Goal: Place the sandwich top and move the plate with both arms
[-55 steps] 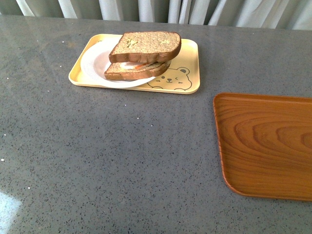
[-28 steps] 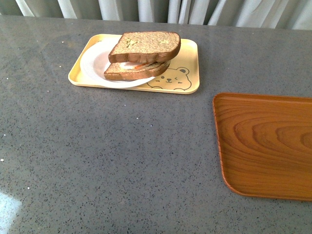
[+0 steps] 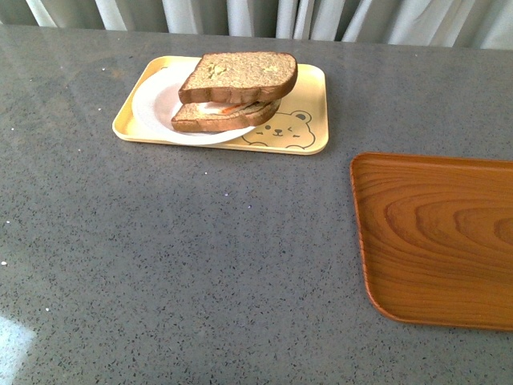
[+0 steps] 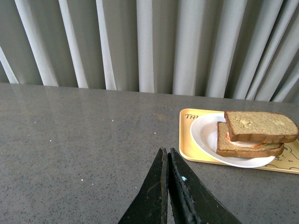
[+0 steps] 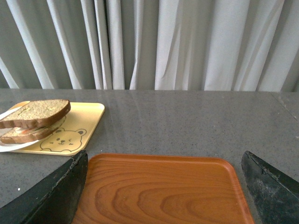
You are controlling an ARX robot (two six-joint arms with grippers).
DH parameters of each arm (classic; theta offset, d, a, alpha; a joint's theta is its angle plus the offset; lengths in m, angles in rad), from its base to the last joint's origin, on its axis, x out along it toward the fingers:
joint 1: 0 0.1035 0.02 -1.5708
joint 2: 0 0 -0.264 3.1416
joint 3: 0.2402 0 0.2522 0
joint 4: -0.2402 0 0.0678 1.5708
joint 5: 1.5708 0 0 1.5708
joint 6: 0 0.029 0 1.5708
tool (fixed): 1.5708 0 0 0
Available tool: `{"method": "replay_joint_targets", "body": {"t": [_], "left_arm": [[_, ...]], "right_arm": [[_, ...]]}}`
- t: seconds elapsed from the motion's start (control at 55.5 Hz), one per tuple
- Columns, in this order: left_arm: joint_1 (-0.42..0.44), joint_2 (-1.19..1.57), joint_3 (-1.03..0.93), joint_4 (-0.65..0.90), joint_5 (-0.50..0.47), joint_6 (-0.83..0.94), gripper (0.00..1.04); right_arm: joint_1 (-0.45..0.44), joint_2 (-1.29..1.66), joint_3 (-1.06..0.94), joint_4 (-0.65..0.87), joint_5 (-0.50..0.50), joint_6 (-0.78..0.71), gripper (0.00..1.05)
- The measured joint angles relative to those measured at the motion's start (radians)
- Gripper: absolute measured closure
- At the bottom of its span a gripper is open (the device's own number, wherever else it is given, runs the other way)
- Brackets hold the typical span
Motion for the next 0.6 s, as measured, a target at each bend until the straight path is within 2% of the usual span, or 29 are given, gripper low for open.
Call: {"method": "replay_joint_targets", "body": {"t": [0.289, 0.379, 0.595], "left_arm": [[0.000, -0.103, 0.000, -0.103, 0.000, 0.000, 1.03], [0.000, -0.228, 0.000, -0.259, 0.000, 0.000, 1.03], [-0.001, -0.257, 0.000, -0.274, 0.000, 0.000, 1.02]], "right_arm": [[0.000, 0.000, 0.000, 0.000, 0.000, 0.000, 0.09], [0.000, 0.000, 0.000, 0.000, 0.000, 0.000, 0.09], [0.000, 0.000, 0.000, 0.000, 0.000, 0.000, 0.09]]}}
